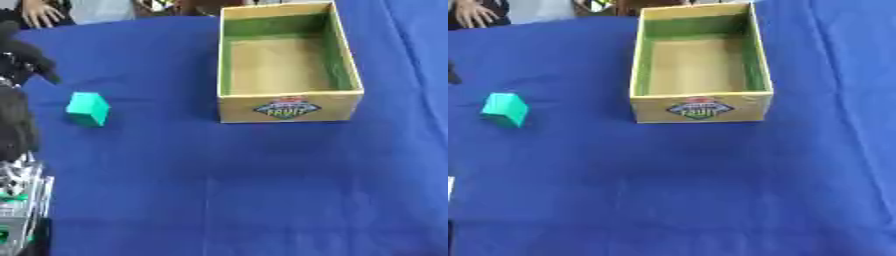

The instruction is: Pick up objects on the table and place them in the box.

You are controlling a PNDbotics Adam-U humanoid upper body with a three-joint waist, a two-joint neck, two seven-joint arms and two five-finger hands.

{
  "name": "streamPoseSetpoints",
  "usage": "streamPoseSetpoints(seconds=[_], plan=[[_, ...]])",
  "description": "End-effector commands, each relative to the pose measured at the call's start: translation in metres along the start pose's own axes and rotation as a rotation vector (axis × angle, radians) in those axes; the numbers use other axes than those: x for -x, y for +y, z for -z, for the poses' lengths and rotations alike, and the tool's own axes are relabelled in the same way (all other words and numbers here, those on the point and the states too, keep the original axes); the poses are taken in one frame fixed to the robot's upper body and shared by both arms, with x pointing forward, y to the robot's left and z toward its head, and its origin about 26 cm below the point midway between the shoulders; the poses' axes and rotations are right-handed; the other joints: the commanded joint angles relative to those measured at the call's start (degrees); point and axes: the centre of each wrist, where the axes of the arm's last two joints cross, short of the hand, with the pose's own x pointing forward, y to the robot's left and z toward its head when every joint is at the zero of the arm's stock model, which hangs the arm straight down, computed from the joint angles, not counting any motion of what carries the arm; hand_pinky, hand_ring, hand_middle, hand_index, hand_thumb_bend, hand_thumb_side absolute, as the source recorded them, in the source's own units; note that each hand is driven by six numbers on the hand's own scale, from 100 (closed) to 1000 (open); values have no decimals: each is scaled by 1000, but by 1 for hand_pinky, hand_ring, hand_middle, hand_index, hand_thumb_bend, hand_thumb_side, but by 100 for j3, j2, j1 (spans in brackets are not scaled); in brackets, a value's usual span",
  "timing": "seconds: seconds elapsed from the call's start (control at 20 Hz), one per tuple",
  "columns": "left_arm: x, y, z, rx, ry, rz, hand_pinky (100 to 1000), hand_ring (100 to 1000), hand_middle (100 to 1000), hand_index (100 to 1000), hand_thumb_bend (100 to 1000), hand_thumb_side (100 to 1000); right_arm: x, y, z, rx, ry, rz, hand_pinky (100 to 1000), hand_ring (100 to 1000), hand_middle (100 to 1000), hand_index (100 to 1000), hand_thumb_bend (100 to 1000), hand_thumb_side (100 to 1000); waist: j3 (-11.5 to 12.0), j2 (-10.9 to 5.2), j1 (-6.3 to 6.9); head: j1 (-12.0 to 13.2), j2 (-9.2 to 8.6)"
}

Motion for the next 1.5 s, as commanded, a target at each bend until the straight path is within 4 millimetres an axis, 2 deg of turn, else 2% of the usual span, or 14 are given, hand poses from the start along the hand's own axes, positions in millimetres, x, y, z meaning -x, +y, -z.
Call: streamPoseSetpoints(seconds=[0.05, 0.6, 0.75, 1.0, 1.25, 1.5], plan=[[-5, 0, 4, 9, -24, -3, 352, 465, 485, 737, 100, 1000, -5, -2, 6, 5, -29, -6, 749, 792, 732, 797, 100, 1000, -7, -79, -26, 24, -38], [-6, -1, 6, 23, -30, -6, 353, 466, 487, 738, 100, 1000, -5, -2, 7, 2, -28, -6, 749, 793, 732, 797, 100, 1000, -7, -84, -21, 13, -45], [-7, 6, 10, 49, -46, 39, 350, 471, 505, 760, 100, 1000, -5, -2, 6, 2, -28, -7, 749, 793, 731, 797, 100, 1000, 10, -97, -21, -11, -59], [-16, 40, 34, 189, -93, 302, 345, 487, 546, 802, 104, 1000, -5, -3, 6, -2, -27, -12, 749, 793, 731, 797, 100, 1000, 14, -132, 17, 22, 58], [-30, 60, 59, 320, -111, 573, 356, 515, 586, 837, 242, 998, -5, -3, 7, -2, -28, -14, 748, 791, 730, 796, 100, 1000, -44, -172, 12, 101, 277], [-44, 69, 80, 459, -111, 807, 395, 567, 639, 872, 377, 1000, -5, -4, 8, -1, -31, -16, 746, 788, 729, 796, 100, 1000, -73, -203, -46, 139, 244]])
